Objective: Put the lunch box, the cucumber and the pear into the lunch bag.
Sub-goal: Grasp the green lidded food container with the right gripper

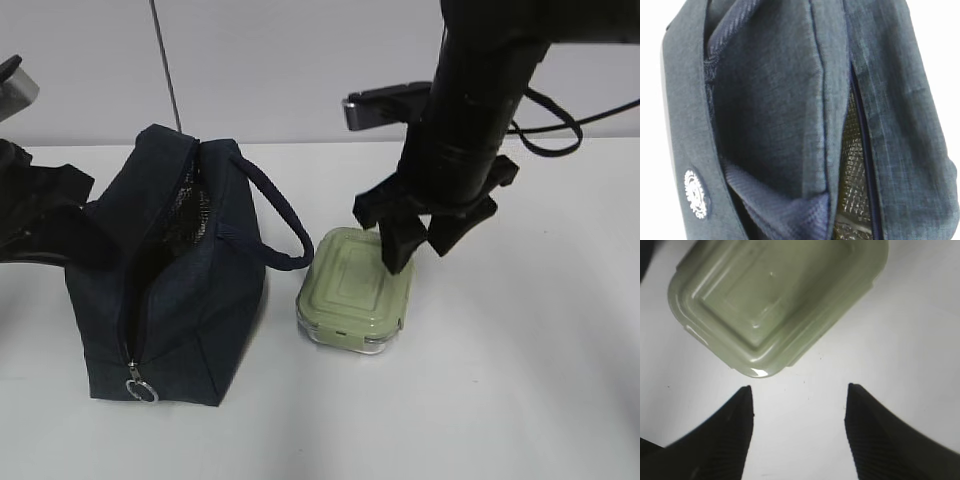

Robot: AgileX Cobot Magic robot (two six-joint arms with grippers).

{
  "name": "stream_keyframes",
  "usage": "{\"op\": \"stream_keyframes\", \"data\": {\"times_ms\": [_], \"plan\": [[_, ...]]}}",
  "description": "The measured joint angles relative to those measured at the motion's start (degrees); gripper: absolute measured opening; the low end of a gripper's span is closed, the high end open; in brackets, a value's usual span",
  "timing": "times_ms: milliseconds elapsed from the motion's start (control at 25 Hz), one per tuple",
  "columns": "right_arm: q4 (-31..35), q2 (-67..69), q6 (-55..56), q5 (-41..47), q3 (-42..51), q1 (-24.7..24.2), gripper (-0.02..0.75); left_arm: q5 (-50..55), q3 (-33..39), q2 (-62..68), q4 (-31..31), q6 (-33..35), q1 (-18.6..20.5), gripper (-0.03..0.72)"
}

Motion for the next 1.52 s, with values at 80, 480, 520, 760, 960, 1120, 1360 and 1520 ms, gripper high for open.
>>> {"op": "stream_keyframes", "data": {"times_ms": [80, 480, 520, 760, 960, 1120, 1360, 1520], "plan": [[0.0, -0.2, 0.5, -1.2, 2.7, 0.0, 0.451, 0.1, 0.0, 0.0, 0.0, 0.0, 0.0, 0.001], [3.1, -11.3, 6.1, -16.4, 16.1, -0.9, 0.447, 0.1, 0.0, 0.0, 0.0, 0.0, 0.0, 0.001], [3.7, -11.7, 6.1, -17.0, 17.1, -0.9, 0.447, 0.1, 0.0, 0.0, 0.1, 0.0, 0.0, 0.001], [12.4, -15.9, 6.2, -27.1, 26.8, -0.9, 0.445, 0.1, 0.0, 0.0, 0.1, 0.0, 0.0, 0.001], [19.2, -16.8, 6.2, -34.3, 32.7, -0.9, 0.445, 0.2, 0.0, 0.0, 0.1, 0.0, 0.0, 0.001], [23.7, -16.9, 6.2, -38.9, 33.4, -1.7, 0.445, 0.2, 0.0, 0.0, 0.1, 0.0, 0.0, 0.001], [29.2, -16.9, 1.4, -38.6, 33.4, -9.8, 0.445, 0.2, 0.0, 0.0, 0.1, 0.0, 0.0, 0.001], [43.1, -16.8, -14.6, -32.4, 33.4, -16.9, 0.445, 0.3, 0.0, 0.0, 0.1, 0.0, 0.0, 0.001]]}}
